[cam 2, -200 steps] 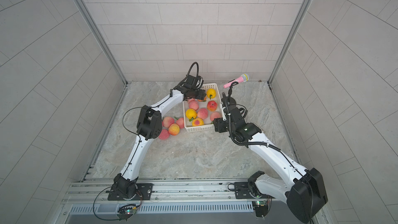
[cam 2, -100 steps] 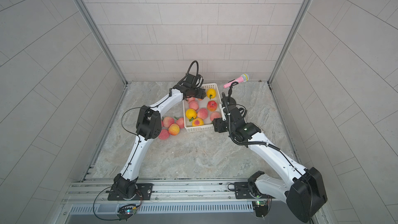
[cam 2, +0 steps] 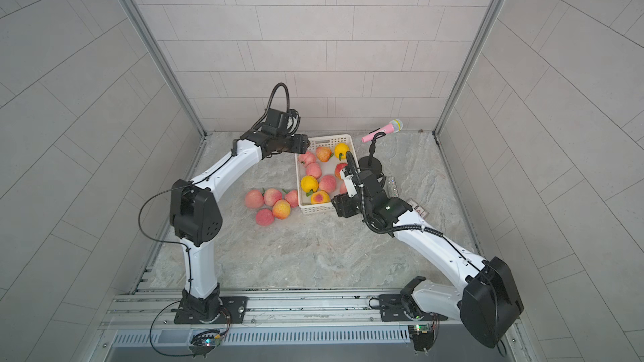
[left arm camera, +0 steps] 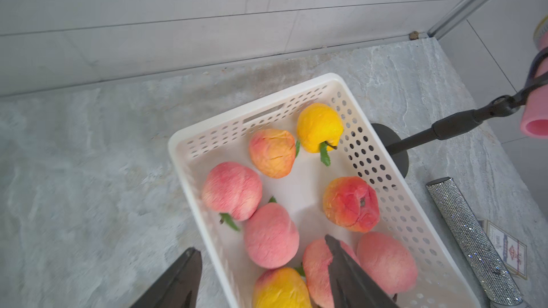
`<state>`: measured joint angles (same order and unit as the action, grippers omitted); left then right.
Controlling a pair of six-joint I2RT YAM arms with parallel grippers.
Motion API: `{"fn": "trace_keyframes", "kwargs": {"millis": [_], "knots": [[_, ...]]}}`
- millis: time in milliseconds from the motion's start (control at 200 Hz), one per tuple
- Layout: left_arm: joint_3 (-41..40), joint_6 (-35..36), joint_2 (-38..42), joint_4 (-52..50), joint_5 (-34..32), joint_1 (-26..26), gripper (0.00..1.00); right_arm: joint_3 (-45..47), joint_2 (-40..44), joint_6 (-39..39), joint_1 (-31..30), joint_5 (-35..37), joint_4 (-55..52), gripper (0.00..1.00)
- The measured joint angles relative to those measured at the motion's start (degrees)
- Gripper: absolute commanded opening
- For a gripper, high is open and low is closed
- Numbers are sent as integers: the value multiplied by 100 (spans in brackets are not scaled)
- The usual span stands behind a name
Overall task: Put the peaches into the basket
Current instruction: Pick up the peach from the center of the board.
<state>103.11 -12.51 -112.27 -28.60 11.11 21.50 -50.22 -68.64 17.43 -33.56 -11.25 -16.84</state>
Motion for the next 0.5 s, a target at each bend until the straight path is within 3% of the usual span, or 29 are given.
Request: {"fn": "trace_keyframes", "kwargs": {"millis": [285, 495], "knots": [[-1574, -431, 745, -35, 560, -986, 73, -1038, -1176, -1132, -1307, 177, 208, 75], [-2135, -455, 1174, -199, 800, -1189, 73, -1733, -2216, -1788, -1773, 304, 157, 78]]}}
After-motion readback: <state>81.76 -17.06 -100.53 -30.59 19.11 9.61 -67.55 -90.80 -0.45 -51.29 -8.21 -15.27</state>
